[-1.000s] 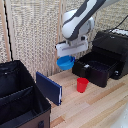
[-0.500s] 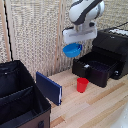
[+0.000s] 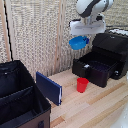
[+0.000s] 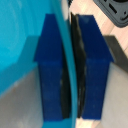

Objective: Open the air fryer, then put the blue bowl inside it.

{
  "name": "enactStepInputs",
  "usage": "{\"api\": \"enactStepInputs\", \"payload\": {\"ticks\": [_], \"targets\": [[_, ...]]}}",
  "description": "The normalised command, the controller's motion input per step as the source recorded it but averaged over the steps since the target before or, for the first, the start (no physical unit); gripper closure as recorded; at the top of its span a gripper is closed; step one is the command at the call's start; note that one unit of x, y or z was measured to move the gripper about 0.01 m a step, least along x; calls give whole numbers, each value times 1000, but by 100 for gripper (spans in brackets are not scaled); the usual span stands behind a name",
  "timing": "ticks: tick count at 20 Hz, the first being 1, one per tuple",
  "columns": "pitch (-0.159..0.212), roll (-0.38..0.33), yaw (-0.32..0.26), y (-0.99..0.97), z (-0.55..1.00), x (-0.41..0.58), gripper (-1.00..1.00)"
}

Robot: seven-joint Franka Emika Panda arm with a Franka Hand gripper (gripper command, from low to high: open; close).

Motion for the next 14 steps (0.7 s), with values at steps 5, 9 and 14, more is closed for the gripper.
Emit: {"api": "enactStepInputs", "payload": {"ticks": [5, 9, 14], "targets": [[31, 0, -241, -583, -3, 32, 100], [65, 0, -153, -801, -5, 21, 100], [48, -9, -89, -654, -231, 125, 100]]}}
